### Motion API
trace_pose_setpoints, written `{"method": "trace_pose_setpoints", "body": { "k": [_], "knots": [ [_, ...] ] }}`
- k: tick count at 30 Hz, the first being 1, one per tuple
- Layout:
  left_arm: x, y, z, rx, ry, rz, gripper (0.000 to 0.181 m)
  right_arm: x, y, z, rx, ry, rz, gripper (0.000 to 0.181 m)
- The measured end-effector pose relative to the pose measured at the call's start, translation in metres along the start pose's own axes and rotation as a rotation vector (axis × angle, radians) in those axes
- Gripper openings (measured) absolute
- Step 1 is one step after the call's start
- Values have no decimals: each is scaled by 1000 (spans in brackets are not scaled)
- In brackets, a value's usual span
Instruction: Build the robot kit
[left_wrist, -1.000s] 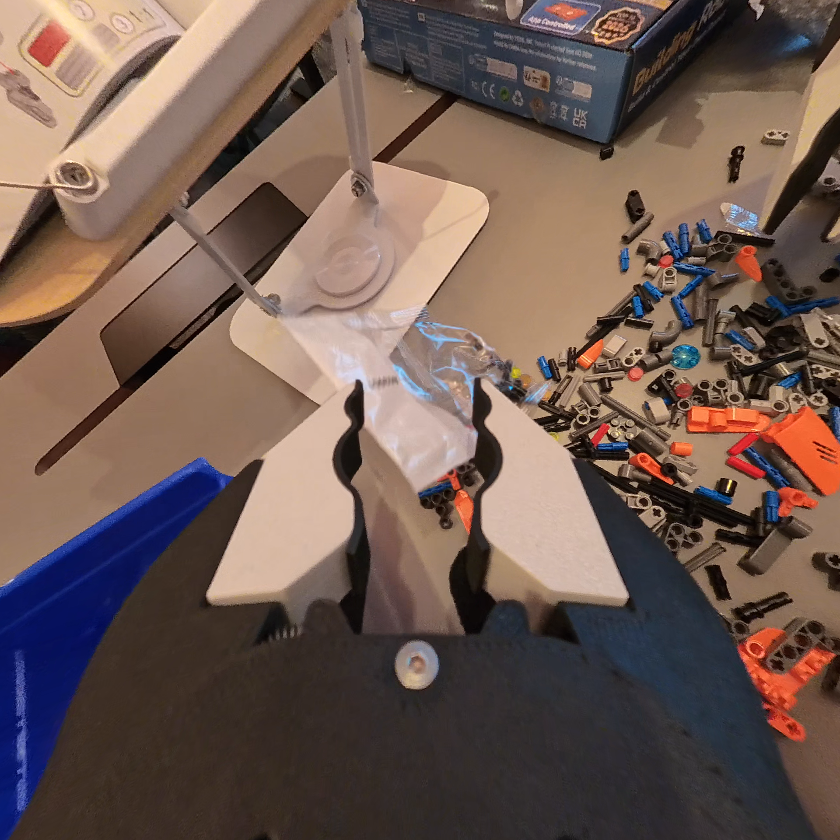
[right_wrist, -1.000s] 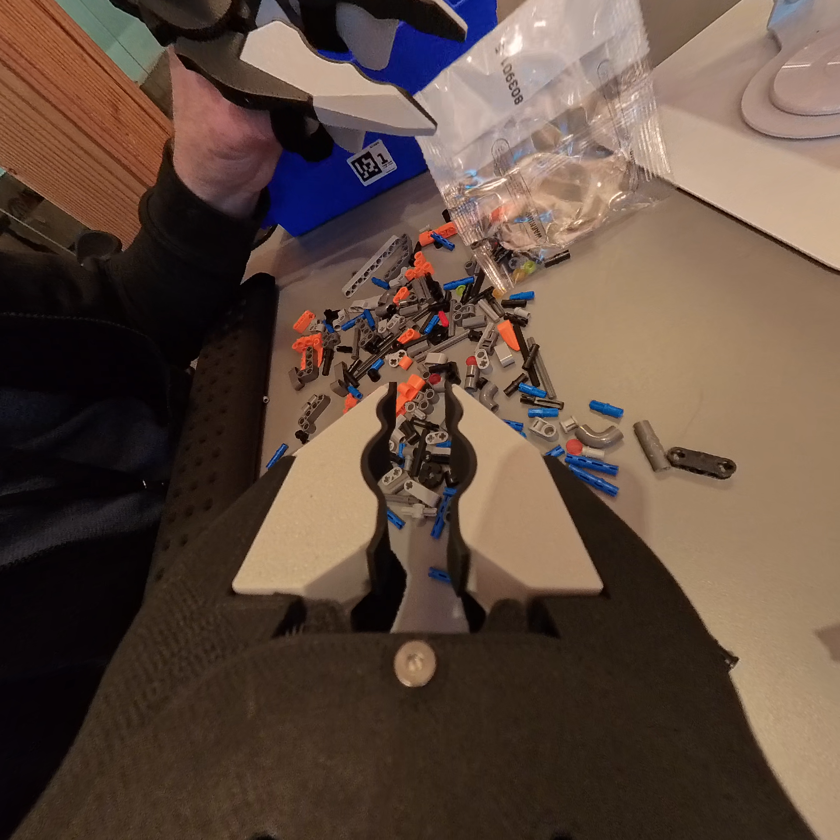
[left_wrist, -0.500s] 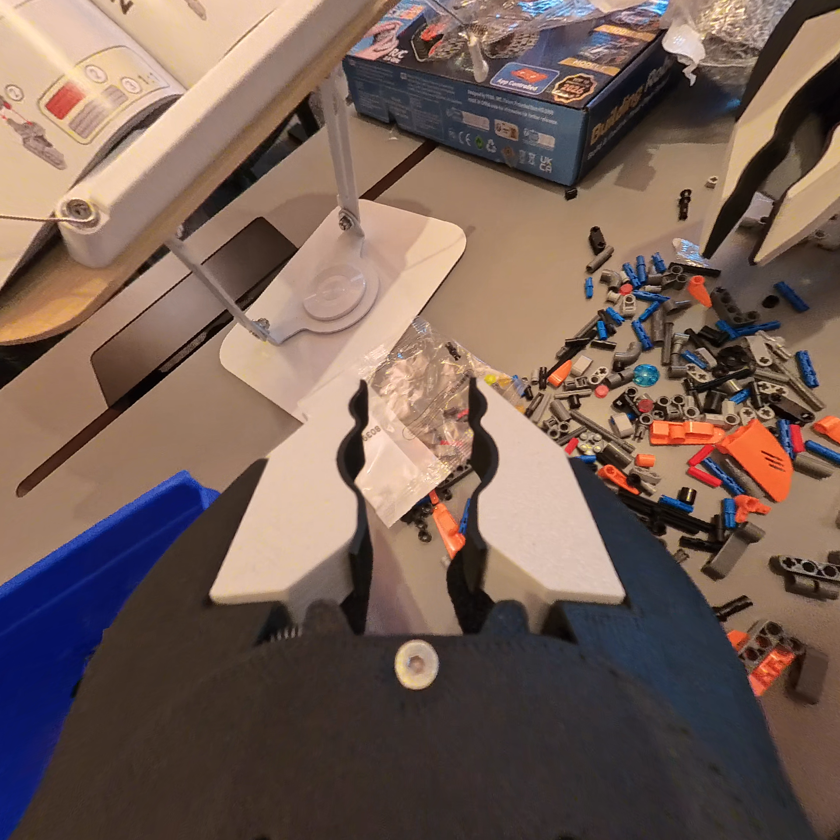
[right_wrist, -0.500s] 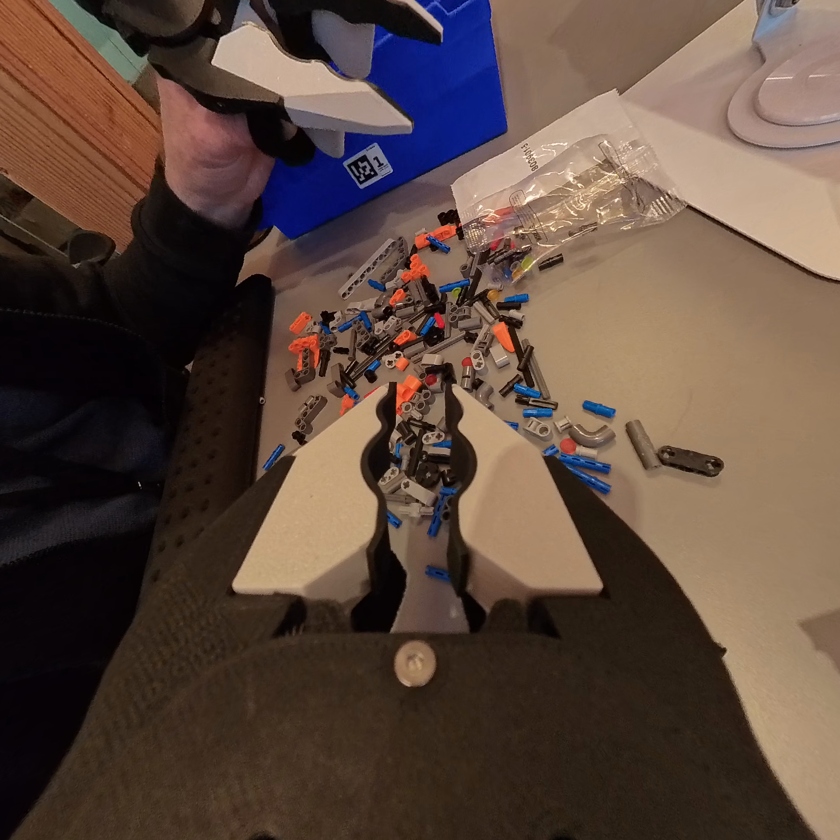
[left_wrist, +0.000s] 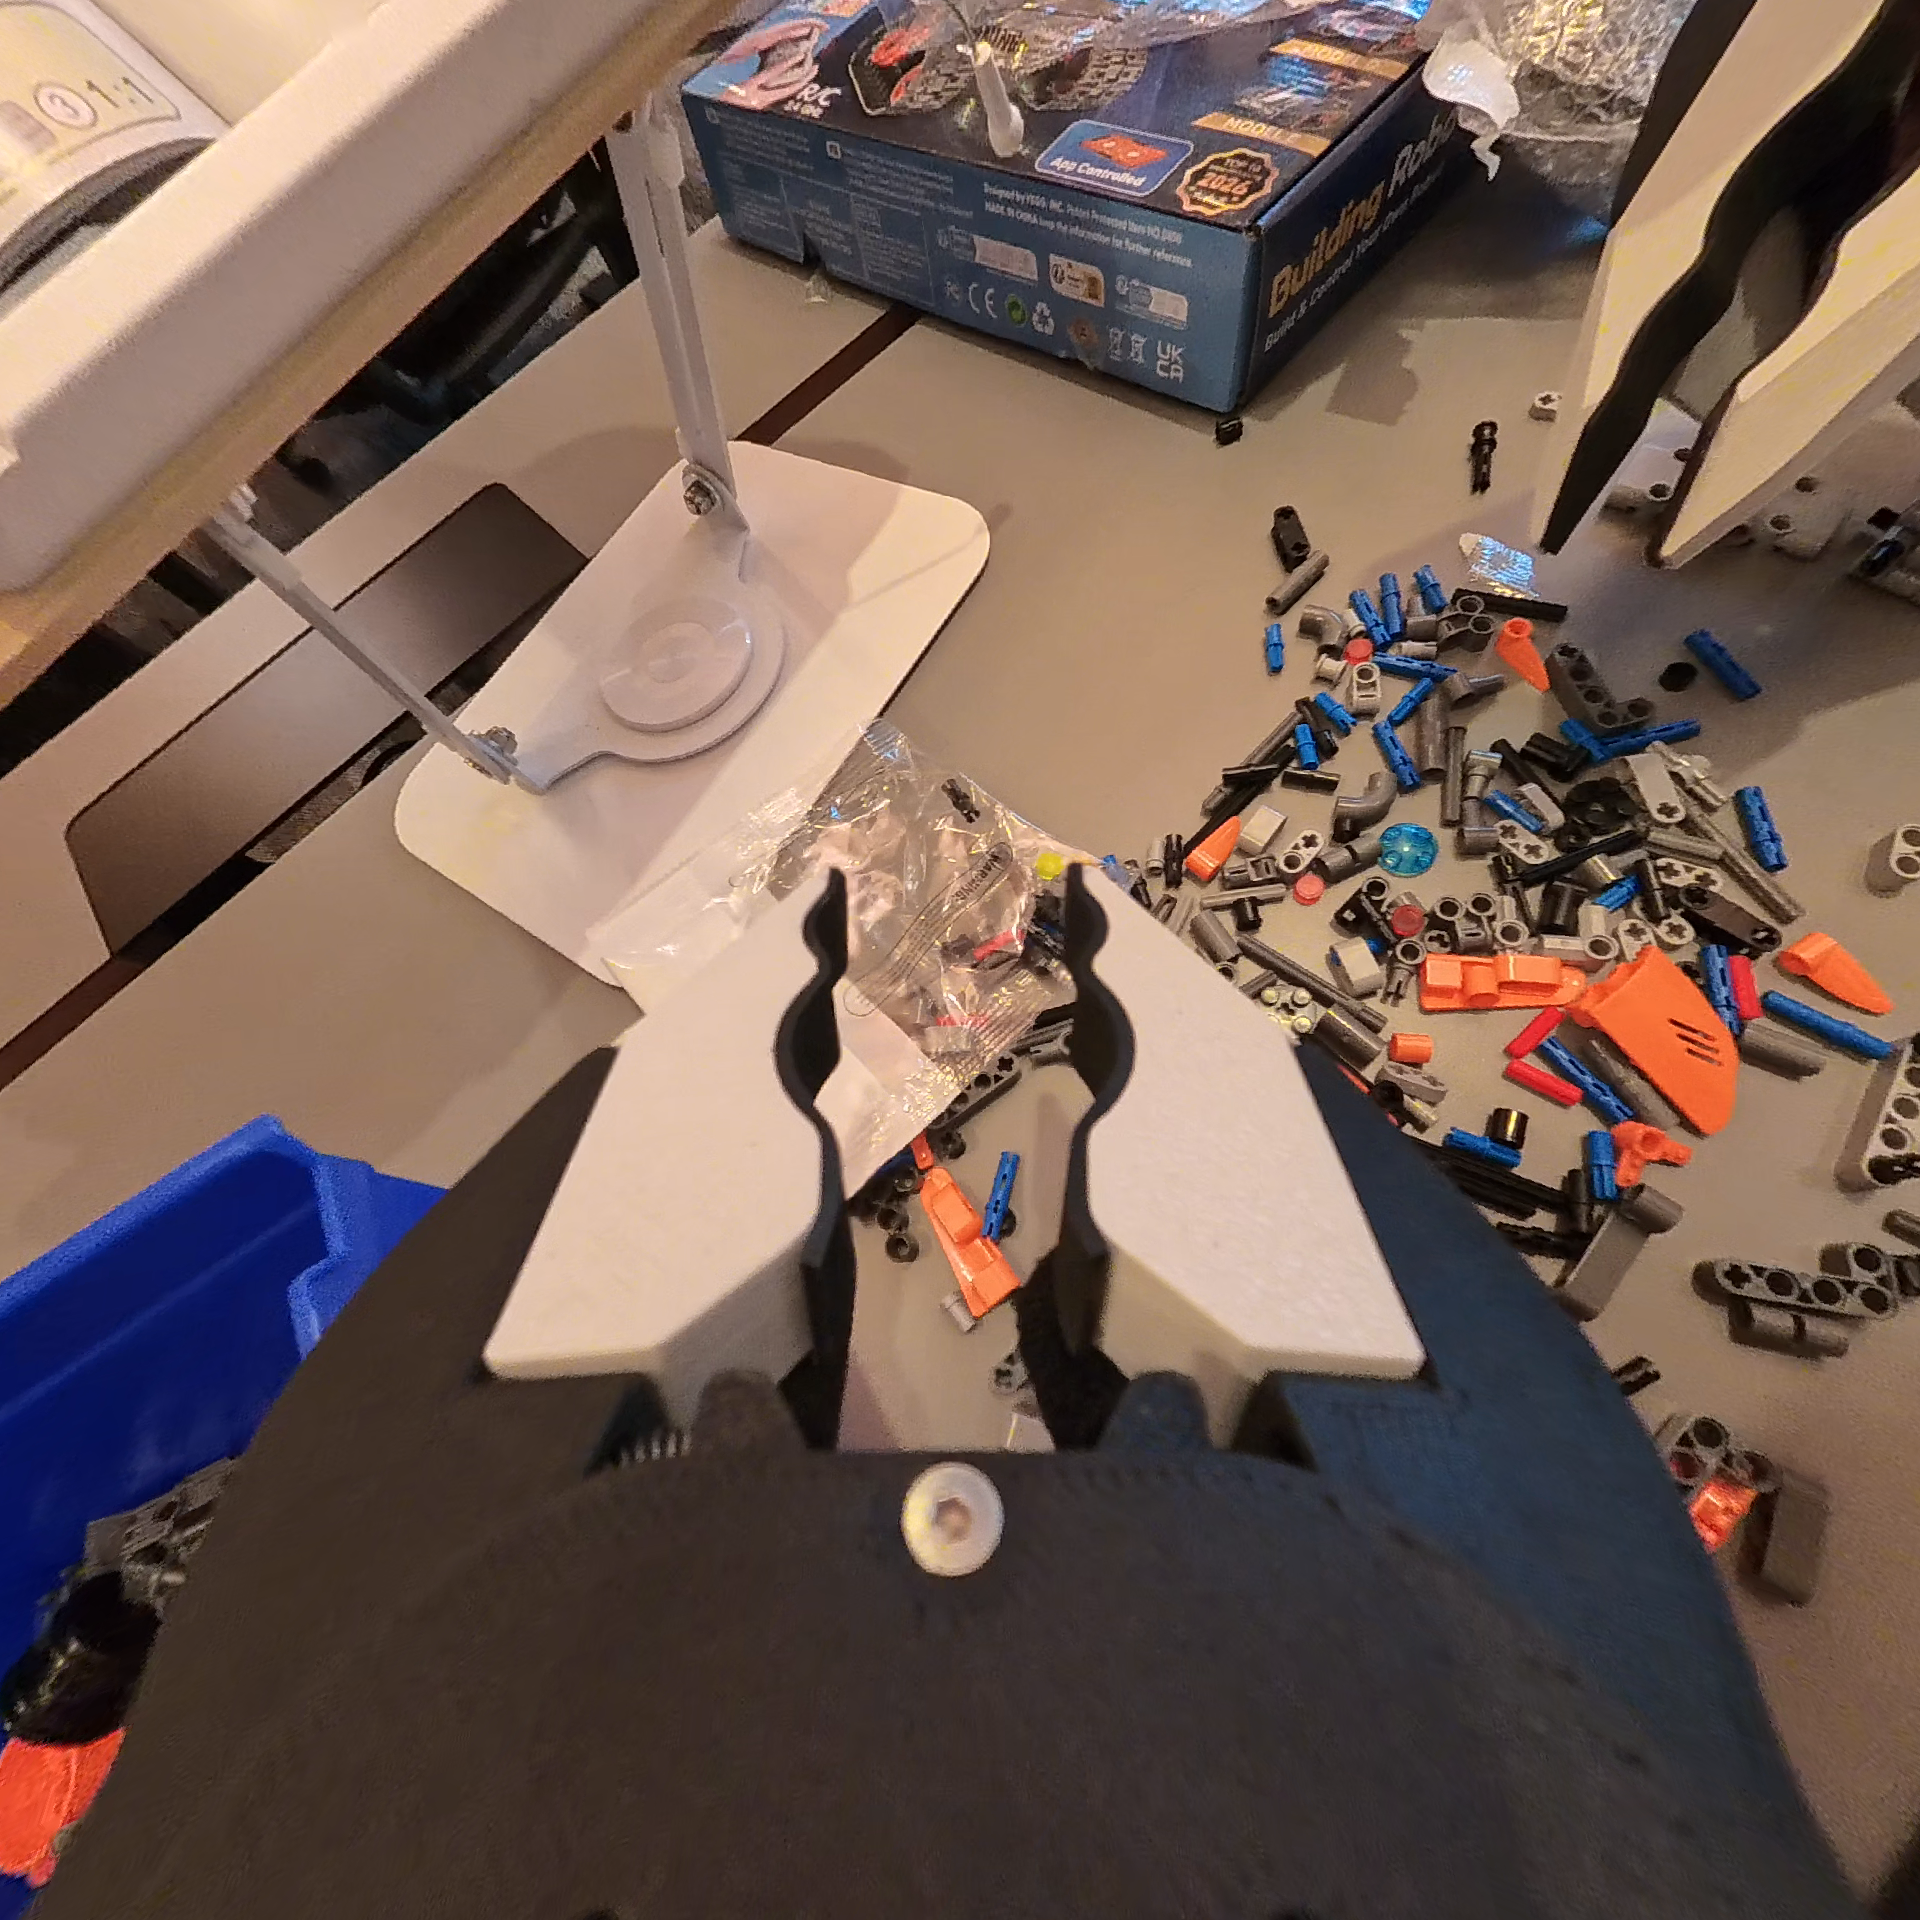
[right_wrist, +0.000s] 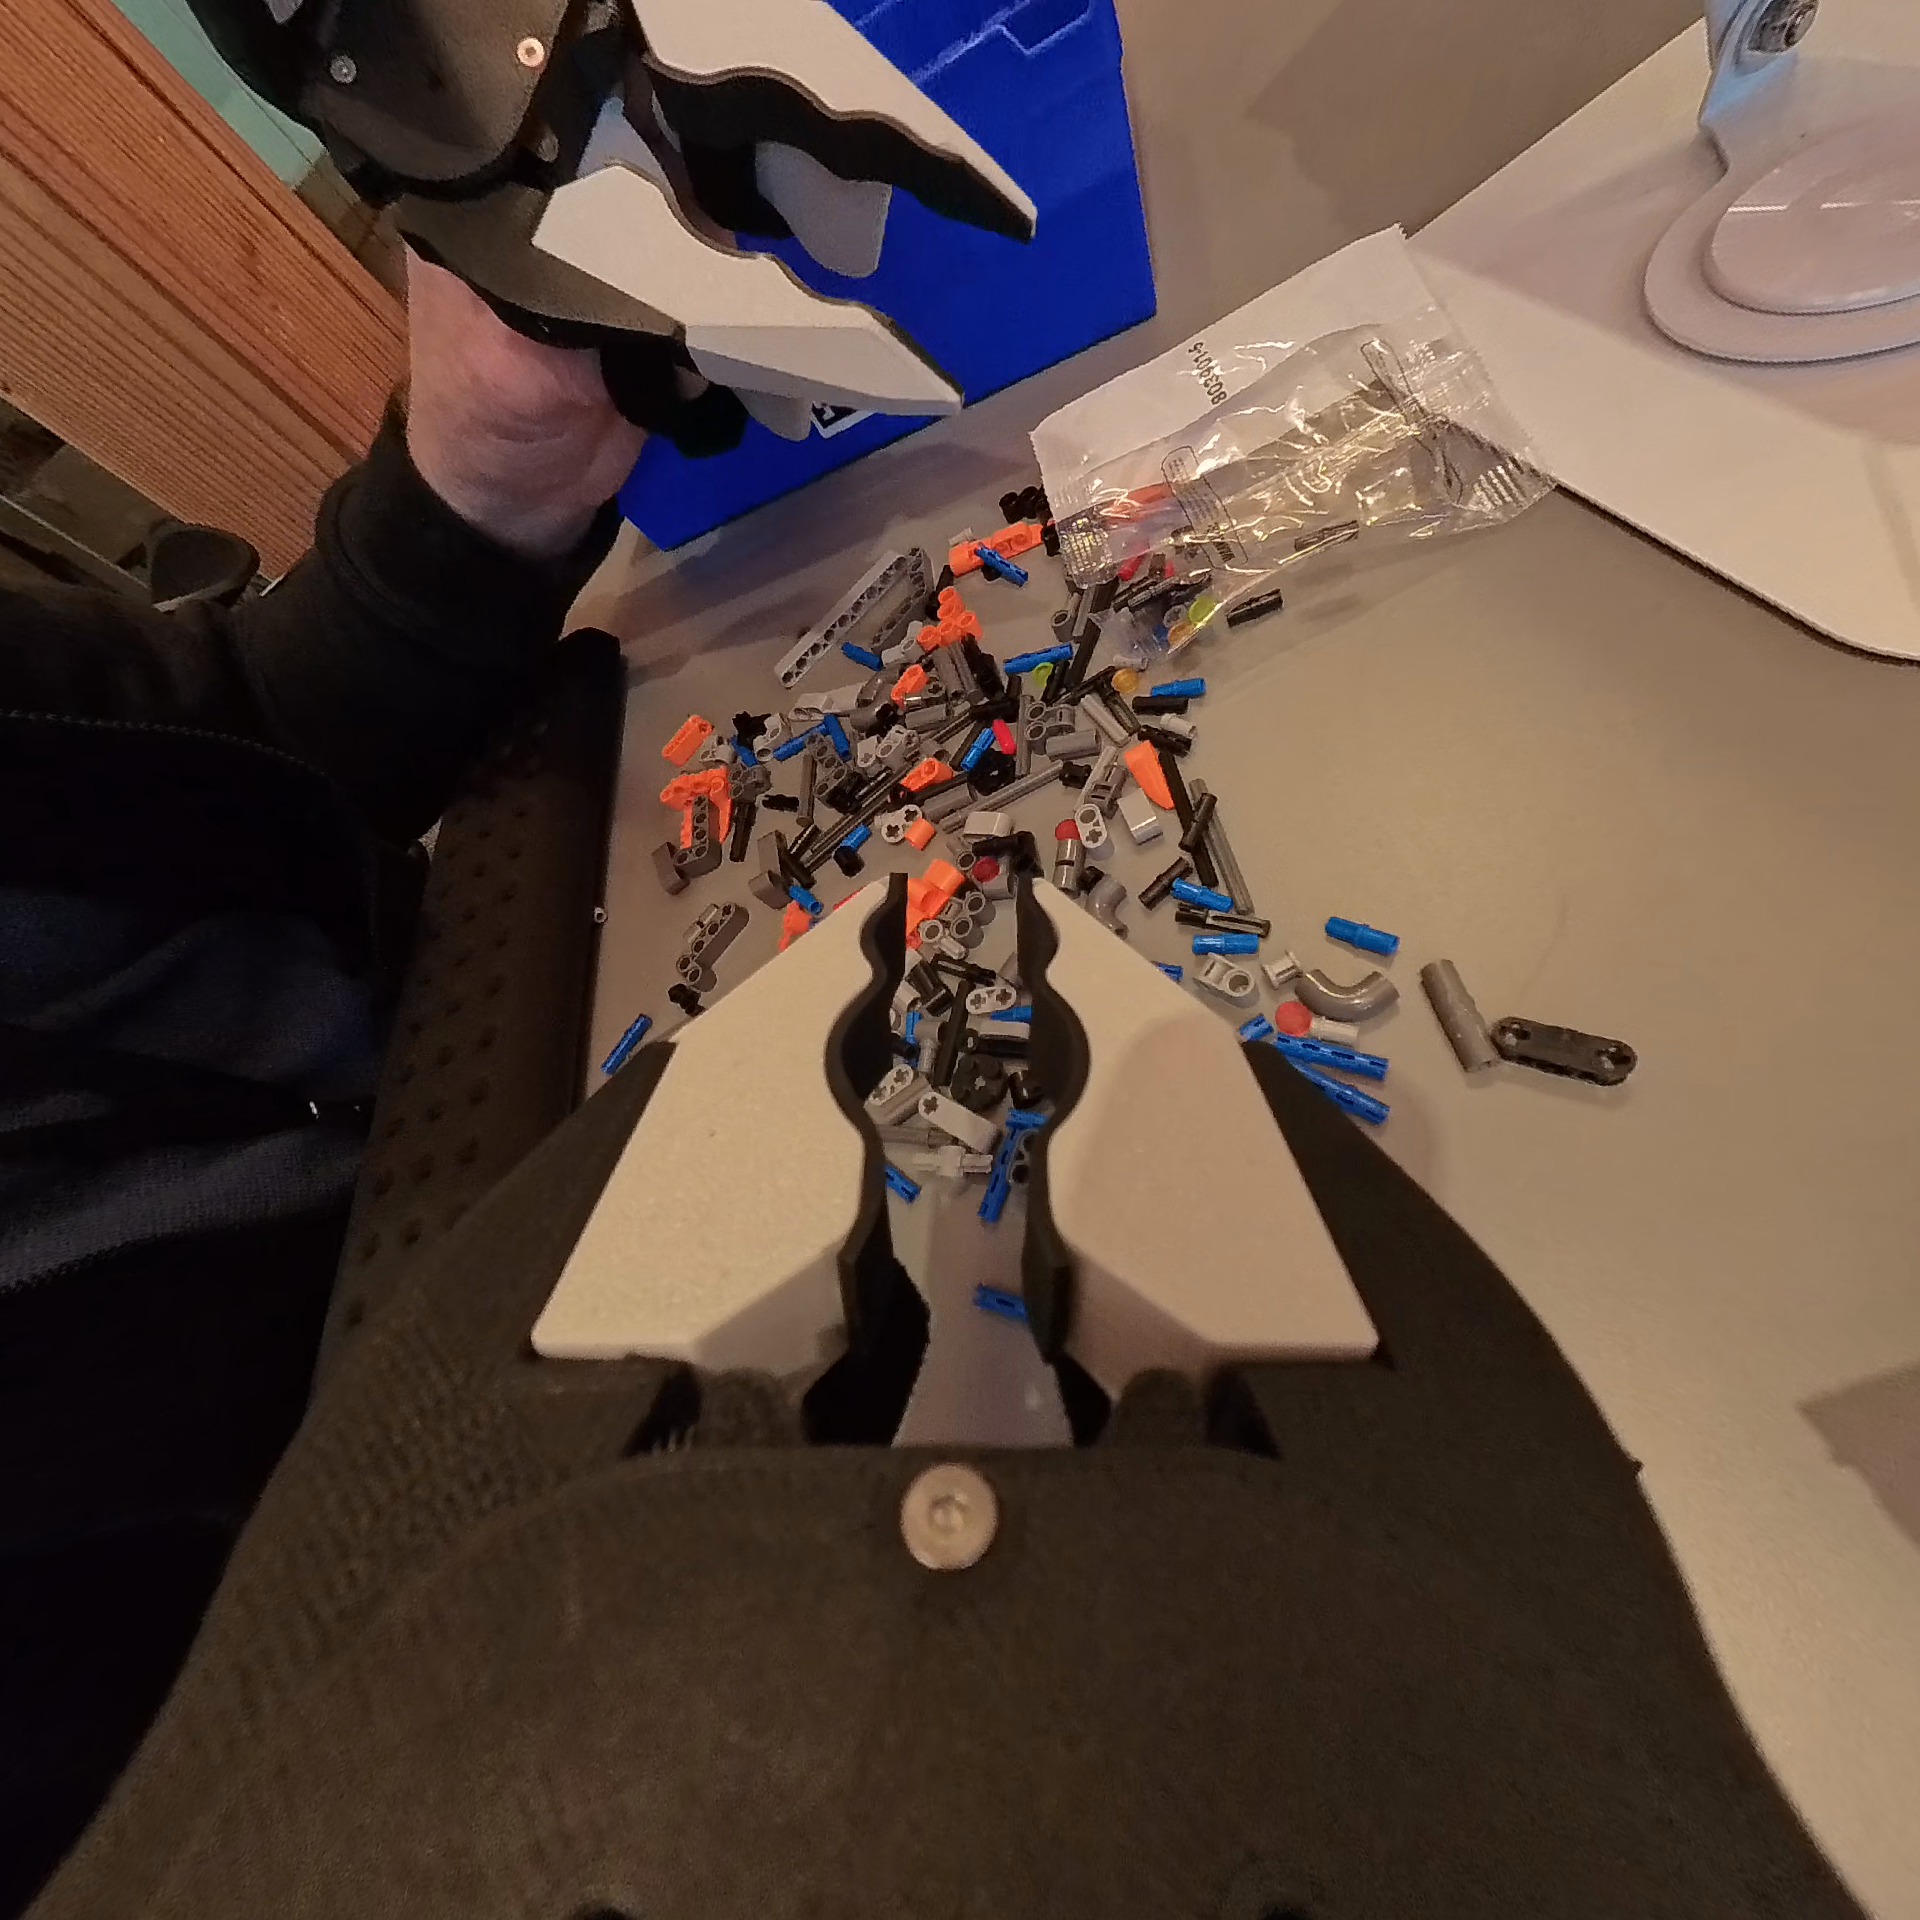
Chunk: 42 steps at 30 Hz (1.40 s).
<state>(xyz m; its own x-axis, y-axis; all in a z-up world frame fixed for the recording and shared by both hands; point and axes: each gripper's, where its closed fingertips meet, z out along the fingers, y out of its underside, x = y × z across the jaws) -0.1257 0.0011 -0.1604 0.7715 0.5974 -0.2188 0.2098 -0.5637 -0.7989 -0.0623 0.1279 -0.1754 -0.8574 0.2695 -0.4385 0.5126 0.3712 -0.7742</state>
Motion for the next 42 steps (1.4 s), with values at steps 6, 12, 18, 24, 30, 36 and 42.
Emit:
{"method": "trace_pose_setpoints", "body": {
  "k": [6, 12, 18, 24, 30, 36, 42],
  "knots": [
    [6, 2, 4, -4, 22, -1, 39, -1, 0, 0, -2, -1, -4, 17],
    [10, 5, 7, -9, 39, -6, 38, -2, 2, 0, -12, -1, -12, 17],
    [11, 6, 8, -6, 47, -14, 38, -3, 2, -1, -19, 2, -26, 17],
    [12, 7, 10, -6, 53, -20, 38, -5, 2, -1, -24, 5, -35, 16],
    [14, 8, 11, -4, 63, -23, 37, -4, 1, -3, -22, 12, -40, 16],
    [16, 7, 11, 1, 73, -23, 36, -1, 0, -5, -19, 25, -42, 15],
    [17, 7, 11, 10, 85, -34, 33, -2, 0, -6, -19, 30, -50, 13]
  ]
}}
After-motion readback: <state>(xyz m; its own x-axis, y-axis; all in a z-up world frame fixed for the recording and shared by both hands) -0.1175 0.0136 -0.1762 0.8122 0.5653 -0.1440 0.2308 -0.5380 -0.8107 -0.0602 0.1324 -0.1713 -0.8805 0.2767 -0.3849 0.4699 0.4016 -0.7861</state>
